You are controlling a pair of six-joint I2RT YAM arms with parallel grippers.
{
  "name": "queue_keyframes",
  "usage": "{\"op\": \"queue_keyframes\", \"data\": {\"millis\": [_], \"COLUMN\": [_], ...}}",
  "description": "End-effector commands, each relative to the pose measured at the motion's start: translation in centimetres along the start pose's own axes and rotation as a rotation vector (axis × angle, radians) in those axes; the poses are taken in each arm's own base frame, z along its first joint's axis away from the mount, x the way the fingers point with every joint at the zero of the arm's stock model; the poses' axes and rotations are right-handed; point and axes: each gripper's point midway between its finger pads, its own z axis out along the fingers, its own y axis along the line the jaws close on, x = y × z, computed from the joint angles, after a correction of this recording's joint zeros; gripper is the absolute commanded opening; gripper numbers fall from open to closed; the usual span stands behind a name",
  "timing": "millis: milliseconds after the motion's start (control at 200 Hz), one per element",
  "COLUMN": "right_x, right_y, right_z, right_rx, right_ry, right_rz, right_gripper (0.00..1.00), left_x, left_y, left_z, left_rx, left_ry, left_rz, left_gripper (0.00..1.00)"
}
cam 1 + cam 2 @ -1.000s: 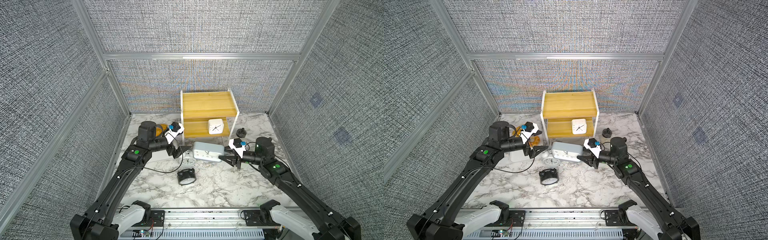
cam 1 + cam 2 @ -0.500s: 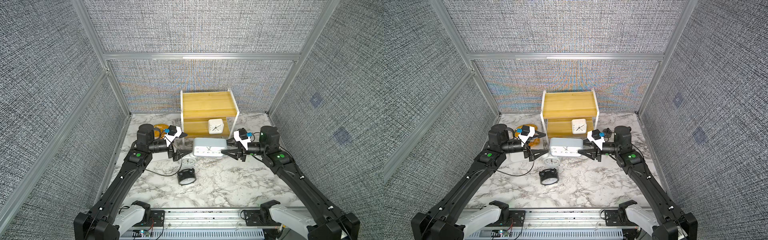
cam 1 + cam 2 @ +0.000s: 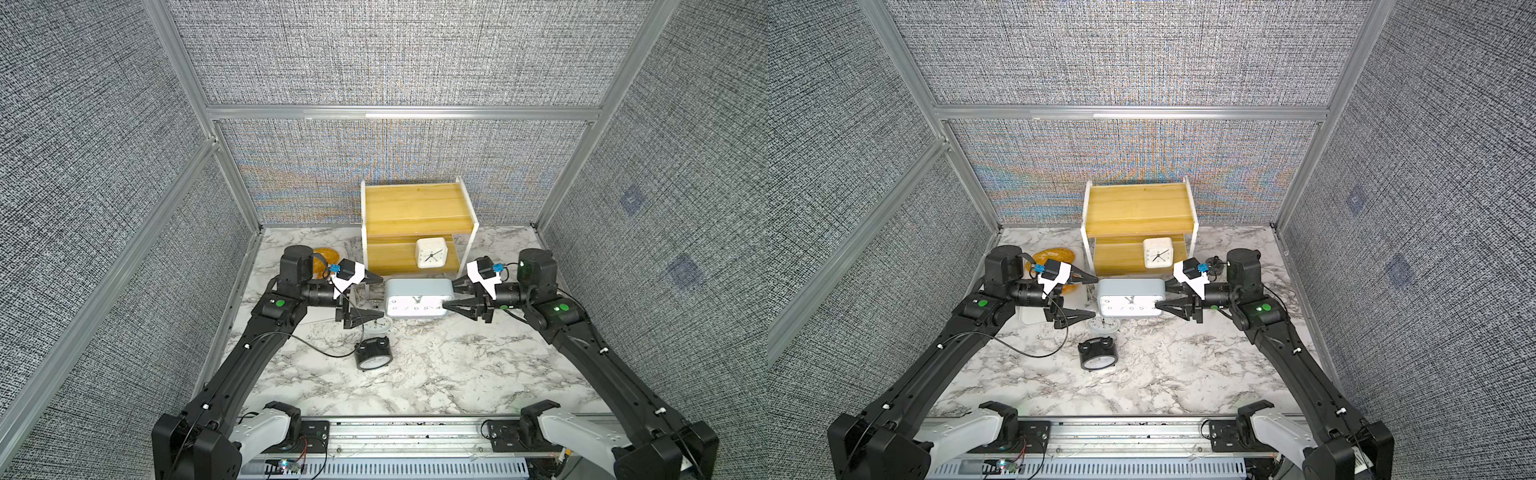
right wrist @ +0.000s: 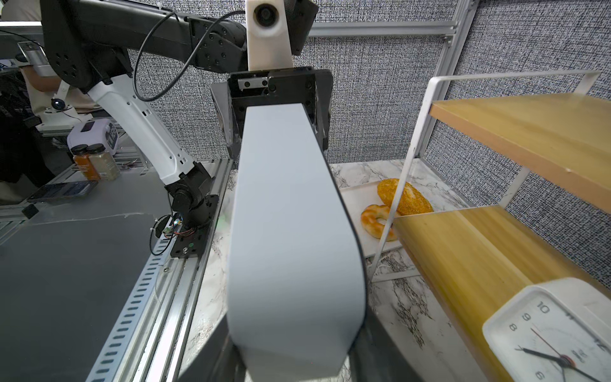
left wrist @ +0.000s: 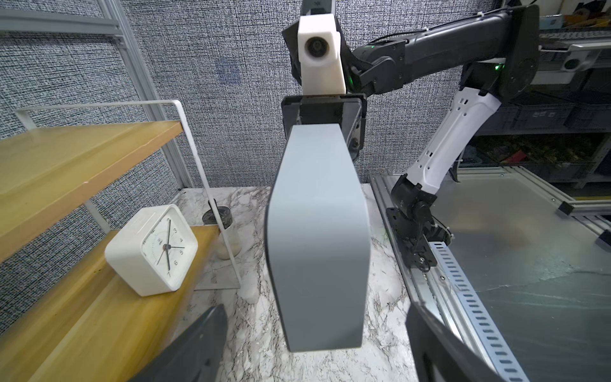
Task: Place the alarm clocks on the shelf by style
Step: Pick up the alarm from the center of the board.
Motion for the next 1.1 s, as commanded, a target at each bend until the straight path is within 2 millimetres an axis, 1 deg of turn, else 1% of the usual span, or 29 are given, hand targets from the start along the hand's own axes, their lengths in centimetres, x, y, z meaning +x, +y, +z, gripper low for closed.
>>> {"op": "queue_keyframes", "data": {"millis": [0, 175, 345, 475, 631, 916, 1031, 1096], "right_x": [-1.4, -1.6, -1.8, -2.0, -2.1, -2.0, -1.9, -1.9], "right_y": [0.4, 0.4, 0.2, -0.4, -0.4, -0.3, -0.4, -0.4], "right_z": [0.1, 0.4, 0.6, 0.7, 0.8, 1.2, 1.3, 1.3], "right_rx": [-0.026, -0.016, -0.007, 0.024, 0.028, 0.028, 0.032, 0.032], "right_ry": [-0.034, -0.036, -0.043, -0.045, -0.048, -0.047, -0.044, -0.044], "right_rz": [-0.045, -0.055, -0.057, -0.056, -0.057, -0.054, -0.053, -0.052], "right_gripper": [0.28, 0.28, 0.28, 0.28, 0.28, 0.28, 0.28, 0.28], "left_x": [0.0, 0.0, 0.1, 0.2, 0.3, -0.1, -0.1, -0.1], "left_y": [-0.3, 0.6, 0.7, 0.6, 0.9, 0.9, 0.7, 0.6], "left_z": [0.1, 0.3, 0.3, 0.4, 0.4, 0.5, 0.5, 0.5], "left_rx": [0.038, 0.014, 0.008, 0.014, 0.007, 0.016, 0.024, 0.031], "left_ry": [-0.005, 0.009, 0.013, 0.012, 0.018, 0.011, 0.012, 0.014], "left_rz": [-0.009, -0.032, -0.035, -0.041, -0.059, -0.063, -0.064, -0.067], "left_gripper": [0.88, 0.84, 0.83, 0.83, 0.83, 0.69, 0.59, 0.48]}}
